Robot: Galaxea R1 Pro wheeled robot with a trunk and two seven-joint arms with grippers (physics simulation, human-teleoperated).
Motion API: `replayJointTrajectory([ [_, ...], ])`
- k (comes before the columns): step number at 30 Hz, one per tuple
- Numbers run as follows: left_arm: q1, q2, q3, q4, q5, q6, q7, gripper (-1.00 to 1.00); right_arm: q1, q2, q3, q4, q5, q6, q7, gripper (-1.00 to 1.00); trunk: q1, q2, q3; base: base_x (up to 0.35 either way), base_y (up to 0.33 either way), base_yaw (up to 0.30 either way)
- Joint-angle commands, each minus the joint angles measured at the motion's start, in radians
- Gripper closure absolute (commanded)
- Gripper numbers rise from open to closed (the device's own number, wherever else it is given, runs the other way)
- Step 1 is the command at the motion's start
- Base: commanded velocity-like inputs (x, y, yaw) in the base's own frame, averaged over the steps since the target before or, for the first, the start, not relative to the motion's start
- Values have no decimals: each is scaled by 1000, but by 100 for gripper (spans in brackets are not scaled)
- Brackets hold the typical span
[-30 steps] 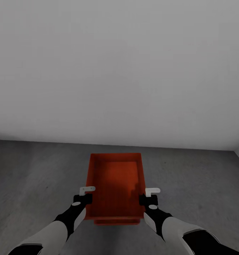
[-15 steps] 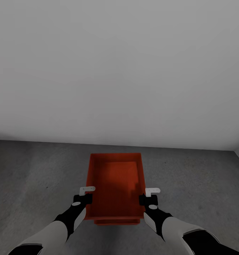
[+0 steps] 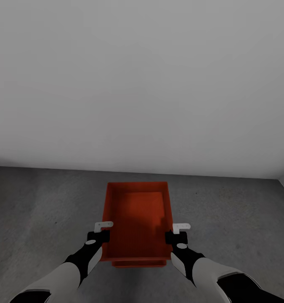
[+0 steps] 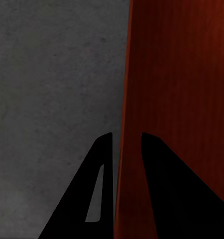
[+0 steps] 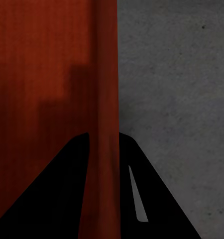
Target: Move the two storage containers from the living room to the garage. In the garage, place one container on the floor and stack the other container on top of it (either order is fine).
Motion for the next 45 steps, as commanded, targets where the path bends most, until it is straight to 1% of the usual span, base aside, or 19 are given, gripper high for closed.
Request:
replayJointTrajectory([
  [1, -1, 33, 31, -4, -13, -7, 8, 100, 0, -11, -48, 4, -21, -4, 0, 100, 0, -1, -1, 0, 0, 0],
  [14, -1, 26, 31, -4, -12, -4, 9, 100, 0, -11, -48, 4, -21, -4, 0, 100, 0, -1, -1, 0, 0, 0],
  [45, -1, 26, 31, -4, -11, -4, 9, 100, 0, -10, -48, 4, -21, -4, 0, 100, 119, -218, -98, 0, 0, 0],
])
